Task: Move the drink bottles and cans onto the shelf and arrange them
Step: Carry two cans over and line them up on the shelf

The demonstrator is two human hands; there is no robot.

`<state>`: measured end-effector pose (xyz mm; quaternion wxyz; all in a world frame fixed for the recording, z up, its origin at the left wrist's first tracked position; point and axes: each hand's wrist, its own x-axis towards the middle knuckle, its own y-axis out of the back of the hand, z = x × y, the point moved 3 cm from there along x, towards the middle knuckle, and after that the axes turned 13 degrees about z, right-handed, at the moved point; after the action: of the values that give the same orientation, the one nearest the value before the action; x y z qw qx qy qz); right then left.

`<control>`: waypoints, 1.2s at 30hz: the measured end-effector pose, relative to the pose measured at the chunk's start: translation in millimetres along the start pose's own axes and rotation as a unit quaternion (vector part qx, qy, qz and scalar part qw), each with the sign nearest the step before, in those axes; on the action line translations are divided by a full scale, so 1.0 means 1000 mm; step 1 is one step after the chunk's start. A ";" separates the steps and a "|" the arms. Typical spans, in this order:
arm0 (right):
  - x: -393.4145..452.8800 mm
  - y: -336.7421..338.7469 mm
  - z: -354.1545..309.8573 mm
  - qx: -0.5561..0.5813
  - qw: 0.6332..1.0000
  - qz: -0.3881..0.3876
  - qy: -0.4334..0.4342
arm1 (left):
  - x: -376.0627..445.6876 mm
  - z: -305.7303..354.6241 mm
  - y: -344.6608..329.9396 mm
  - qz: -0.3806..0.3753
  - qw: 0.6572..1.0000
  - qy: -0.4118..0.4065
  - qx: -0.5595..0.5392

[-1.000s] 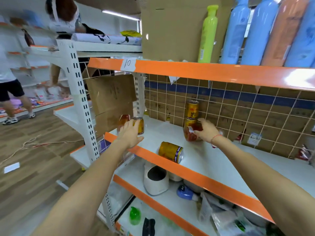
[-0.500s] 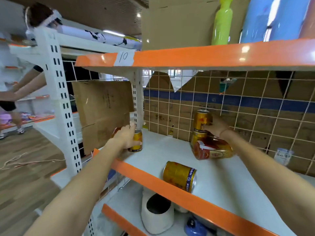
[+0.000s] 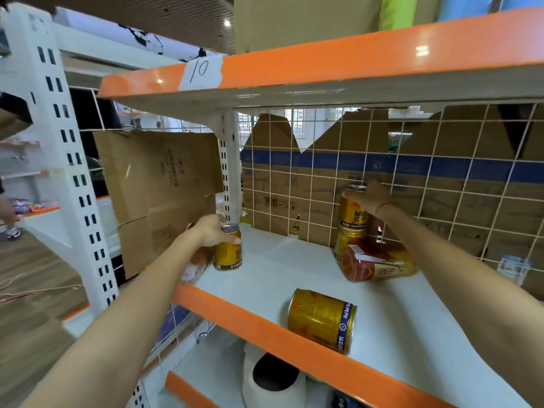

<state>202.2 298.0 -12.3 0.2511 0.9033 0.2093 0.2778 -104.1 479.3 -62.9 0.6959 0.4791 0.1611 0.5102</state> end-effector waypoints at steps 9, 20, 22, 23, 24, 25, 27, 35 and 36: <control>-0.006 0.000 -0.004 -0.012 0.999 0.037 -0.006 | 0.001 -0.006 -0.001 0.013 0.995 0.052 -0.089; -0.022 0.001 -0.035 -0.019 0.996 0.033 0.081 | -0.007 0.029 -0.006 -0.133 0.971 0.027 -0.195; -0.029 -0.006 -0.046 -0.014 0.996 -0.005 0.091 | -0.007 0.036 -0.008 -0.178 0.966 0.020 -0.187; -0.033 -0.010 -0.050 -0.017 0.995 -0.030 0.093 | -0.007 0.037 -0.009 -0.196 0.964 0.018 -0.181; -0.035 -0.015 -0.052 -0.022 0.994 -0.056 0.096 | -0.006 0.039 -0.011 -0.211 0.961 0.016 -0.176; -0.039 -0.019 -0.053 -0.031 0.991 -0.080 0.101 | -0.006 0.039 -0.011 -0.224 0.959 0.014 -0.173; -0.045 -0.031 -0.052 -0.053 0.985 -0.116 0.114 | -0.005 0.041 -0.013 -0.254 0.952 0.006 -0.170; -0.067 -0.066 -0.040 -0.071 0.975 -0.157 0.139 | -0.011 0.052 -0.019 -0.269 0.950 0.006 -0.161; -0.067 -0.067 -0.040 -0.067 0.975 -0.158 0.138 | -0.011 0.051 -0.020 -0.257 0.954 0.000 -0.157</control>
<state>111.2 329.6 -48.9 0.3207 0.7928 0.3632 0.3698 -61.5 443.9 -57.3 0.8699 0.3058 0.1967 0.3332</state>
